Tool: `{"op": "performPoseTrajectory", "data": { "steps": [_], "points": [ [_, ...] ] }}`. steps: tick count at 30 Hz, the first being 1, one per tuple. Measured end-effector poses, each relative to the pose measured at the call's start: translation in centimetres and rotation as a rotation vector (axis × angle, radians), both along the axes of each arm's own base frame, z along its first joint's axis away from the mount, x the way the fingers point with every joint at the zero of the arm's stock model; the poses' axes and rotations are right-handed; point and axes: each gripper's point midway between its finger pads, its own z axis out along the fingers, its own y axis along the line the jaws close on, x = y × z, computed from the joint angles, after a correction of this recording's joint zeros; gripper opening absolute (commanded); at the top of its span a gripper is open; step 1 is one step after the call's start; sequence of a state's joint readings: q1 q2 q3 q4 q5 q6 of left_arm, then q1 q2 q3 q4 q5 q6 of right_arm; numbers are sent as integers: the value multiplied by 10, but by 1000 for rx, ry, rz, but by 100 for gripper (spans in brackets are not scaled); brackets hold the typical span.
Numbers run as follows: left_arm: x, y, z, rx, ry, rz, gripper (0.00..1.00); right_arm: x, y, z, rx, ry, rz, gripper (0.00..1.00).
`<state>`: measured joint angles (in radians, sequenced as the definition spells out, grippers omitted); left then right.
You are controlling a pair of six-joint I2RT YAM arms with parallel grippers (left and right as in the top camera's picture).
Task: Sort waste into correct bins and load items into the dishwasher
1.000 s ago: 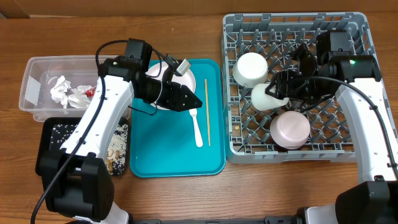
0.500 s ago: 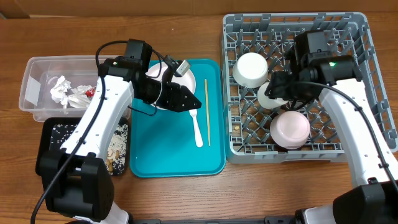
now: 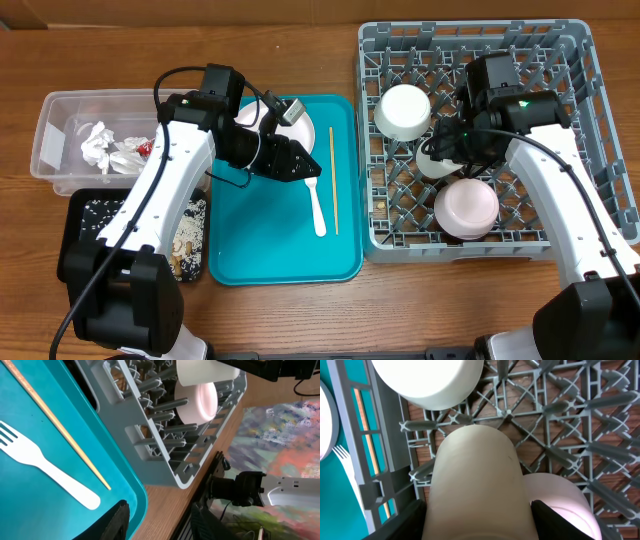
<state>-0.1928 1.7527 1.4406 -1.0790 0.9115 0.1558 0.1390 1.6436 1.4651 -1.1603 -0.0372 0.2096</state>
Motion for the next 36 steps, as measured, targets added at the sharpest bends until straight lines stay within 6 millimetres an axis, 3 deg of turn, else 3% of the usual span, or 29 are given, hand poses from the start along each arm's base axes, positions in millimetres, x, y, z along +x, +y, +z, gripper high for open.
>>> {"op": "performPoseTrajectory", "data": {
  "steps": [36],
  "points": [
    [0,0,0,0,-1,0,44,7,3,0,16,-48,5,33]
  ]
}}
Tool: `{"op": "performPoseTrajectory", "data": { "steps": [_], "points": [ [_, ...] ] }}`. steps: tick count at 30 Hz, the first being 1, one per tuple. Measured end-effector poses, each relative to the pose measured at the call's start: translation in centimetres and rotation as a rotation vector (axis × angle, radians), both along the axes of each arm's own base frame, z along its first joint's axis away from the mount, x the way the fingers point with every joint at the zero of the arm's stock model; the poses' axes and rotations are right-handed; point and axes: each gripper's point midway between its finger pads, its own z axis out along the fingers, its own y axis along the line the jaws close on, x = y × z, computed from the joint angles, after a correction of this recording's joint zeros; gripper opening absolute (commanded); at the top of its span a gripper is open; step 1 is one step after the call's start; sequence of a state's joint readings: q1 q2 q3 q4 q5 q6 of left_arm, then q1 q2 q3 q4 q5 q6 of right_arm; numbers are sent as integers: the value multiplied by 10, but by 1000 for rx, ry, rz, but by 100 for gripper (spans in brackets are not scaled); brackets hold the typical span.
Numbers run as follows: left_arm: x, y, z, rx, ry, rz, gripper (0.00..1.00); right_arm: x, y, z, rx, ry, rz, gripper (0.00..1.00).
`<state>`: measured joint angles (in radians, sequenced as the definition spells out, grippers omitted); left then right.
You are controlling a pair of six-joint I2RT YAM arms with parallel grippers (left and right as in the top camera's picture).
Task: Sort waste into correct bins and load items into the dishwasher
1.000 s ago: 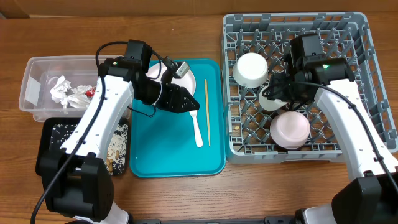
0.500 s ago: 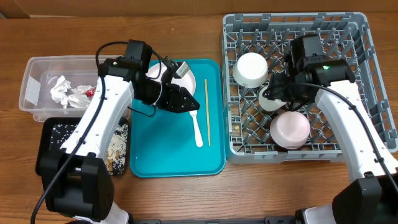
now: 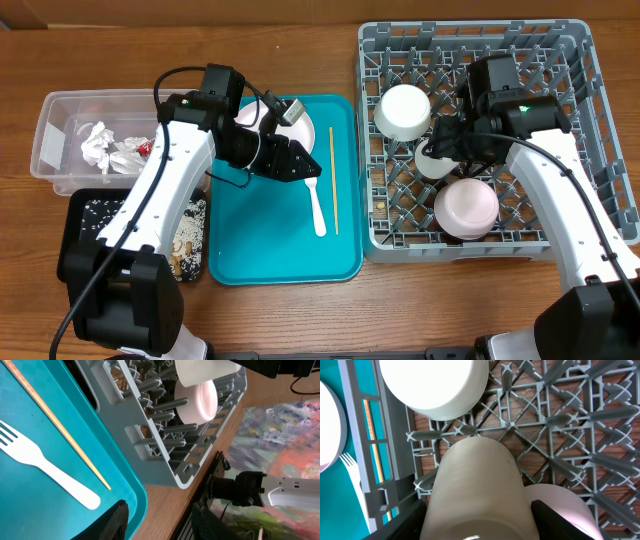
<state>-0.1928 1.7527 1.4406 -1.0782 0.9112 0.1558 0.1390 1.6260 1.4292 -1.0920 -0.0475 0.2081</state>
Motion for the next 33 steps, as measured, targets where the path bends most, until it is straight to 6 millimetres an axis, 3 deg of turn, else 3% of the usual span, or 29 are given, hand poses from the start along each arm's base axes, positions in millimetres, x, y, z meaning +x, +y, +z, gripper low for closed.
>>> {"op": "performPoseTrajectory", "data": {
  "steps": [23,33],
  "points": [
    [0,0,0,0,0,0,44,3,3,1,10,-16,24,33],
    [-1,0,0,1,7,0,43,-5,9,-14,38,50,38,33]
  ]
}}
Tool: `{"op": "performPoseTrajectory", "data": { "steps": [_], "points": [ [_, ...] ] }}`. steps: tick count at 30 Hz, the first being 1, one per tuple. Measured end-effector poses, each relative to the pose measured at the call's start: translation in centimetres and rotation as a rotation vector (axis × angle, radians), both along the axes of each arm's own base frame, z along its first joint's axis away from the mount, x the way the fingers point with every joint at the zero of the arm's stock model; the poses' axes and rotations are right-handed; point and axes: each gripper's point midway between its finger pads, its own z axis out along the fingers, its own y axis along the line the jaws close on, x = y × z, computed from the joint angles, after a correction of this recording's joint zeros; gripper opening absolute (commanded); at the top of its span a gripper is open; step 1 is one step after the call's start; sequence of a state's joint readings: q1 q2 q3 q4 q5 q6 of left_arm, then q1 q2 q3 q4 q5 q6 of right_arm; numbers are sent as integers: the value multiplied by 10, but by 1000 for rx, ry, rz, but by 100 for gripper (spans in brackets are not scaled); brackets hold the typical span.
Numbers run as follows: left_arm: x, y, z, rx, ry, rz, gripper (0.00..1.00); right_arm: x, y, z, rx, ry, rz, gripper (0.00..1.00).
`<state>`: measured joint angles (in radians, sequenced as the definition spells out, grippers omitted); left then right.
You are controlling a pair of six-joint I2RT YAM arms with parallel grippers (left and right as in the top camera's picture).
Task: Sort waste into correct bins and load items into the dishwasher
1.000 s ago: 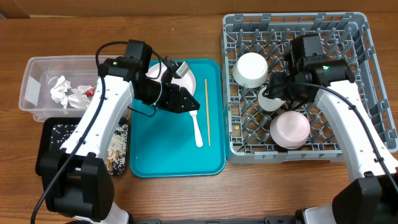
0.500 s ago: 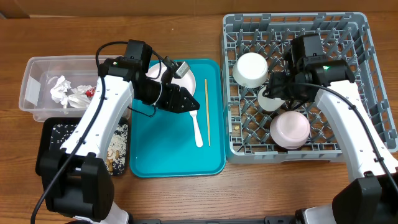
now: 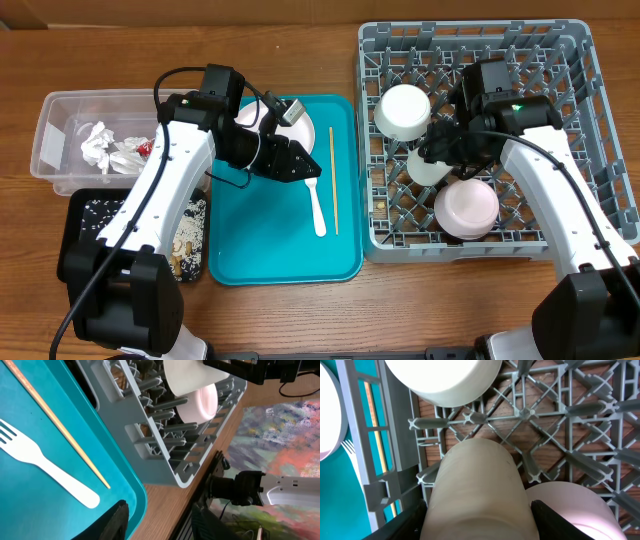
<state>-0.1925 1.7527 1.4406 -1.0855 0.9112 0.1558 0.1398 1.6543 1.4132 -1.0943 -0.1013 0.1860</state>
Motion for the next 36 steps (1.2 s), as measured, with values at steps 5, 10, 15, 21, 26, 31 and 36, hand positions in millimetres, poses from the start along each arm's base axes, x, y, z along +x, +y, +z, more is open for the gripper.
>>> {"op": "performPoseTrajectory", "data": {
  "steps": [5,10,15,21,26,31,36],
  "points": [
    [0,0,0,0,0,0,44,-3,0,-1,-2,12,0,60],
    [0,1,-2,11,-1,2,46,-3,0,-1,-4,12,8,92],
    [-1,2,-3,20,4,3,49,-4,-1,-1,-4,16,3,100],
    [0,3,-4,26,3,4,51,-4,-1,-1,-4,16,3,100],
    [0,3,-5,33,5,8,53,-4,-1,-1,-4,16,3,100],
    [7,21,-25,198,70,127,53,-4,-1,-1,-4,18,3,100],
    [25,47,-47,420,67,295,59,-5,-1,-1,-4,21,3,100]
  ]
}}
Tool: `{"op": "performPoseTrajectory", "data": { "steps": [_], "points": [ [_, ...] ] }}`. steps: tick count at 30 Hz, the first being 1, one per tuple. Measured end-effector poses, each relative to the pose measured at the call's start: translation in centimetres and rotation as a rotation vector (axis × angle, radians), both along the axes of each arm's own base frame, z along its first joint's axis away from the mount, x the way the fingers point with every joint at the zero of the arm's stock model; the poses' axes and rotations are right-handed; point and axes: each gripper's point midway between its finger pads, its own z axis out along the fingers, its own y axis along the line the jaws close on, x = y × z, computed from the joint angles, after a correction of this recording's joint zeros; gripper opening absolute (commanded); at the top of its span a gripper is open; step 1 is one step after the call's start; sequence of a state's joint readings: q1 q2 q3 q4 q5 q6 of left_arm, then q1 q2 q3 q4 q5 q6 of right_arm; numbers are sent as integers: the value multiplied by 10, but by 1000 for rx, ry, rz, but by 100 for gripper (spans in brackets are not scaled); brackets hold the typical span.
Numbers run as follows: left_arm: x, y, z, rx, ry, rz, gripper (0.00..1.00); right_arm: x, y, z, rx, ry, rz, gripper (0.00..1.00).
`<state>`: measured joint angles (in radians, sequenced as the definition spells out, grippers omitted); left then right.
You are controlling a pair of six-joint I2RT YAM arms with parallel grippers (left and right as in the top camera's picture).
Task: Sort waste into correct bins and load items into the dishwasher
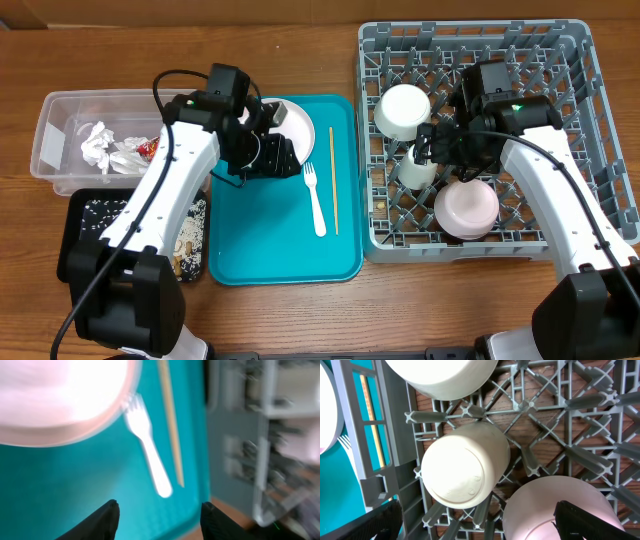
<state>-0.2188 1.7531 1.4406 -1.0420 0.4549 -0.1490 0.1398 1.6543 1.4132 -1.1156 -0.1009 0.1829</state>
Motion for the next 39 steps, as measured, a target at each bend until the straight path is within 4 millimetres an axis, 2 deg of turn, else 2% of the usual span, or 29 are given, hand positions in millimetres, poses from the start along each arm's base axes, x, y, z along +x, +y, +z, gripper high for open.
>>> {"op": "performPoseTrajectory", "data": {
  "steps": [2,5,10,11,14,18,22,31,39],
  "points": [
    [9,8,-5,80,-26,53,59,0,0,0,0,0,0,100],
    [16,18,-10,181,-54,110,68,0,0,0,0,0,0,100],
    [20,32,-24,320,-43,217,69,0,0,0,0,0,0,100],
    [22,35,-30,342,-33,246,71,0,0,0,0,0,0,100],
    [29,42,-46,385,-10,315,88,-1,0,0,0,3,0,100],
    [41,44,-74,413,13,368,88,-1,0,0,-1,5,0,100],
    [45,48,-93,428,39,404,87,-1,0,0,-1,5,0,100],
    [48,72,-96,428,86,524,86,-1,0,0,-1,5,0,100],
    [55,72,-96,409,70,570,84,-2,0,-1,-1,9,0,100]
  ]
}}
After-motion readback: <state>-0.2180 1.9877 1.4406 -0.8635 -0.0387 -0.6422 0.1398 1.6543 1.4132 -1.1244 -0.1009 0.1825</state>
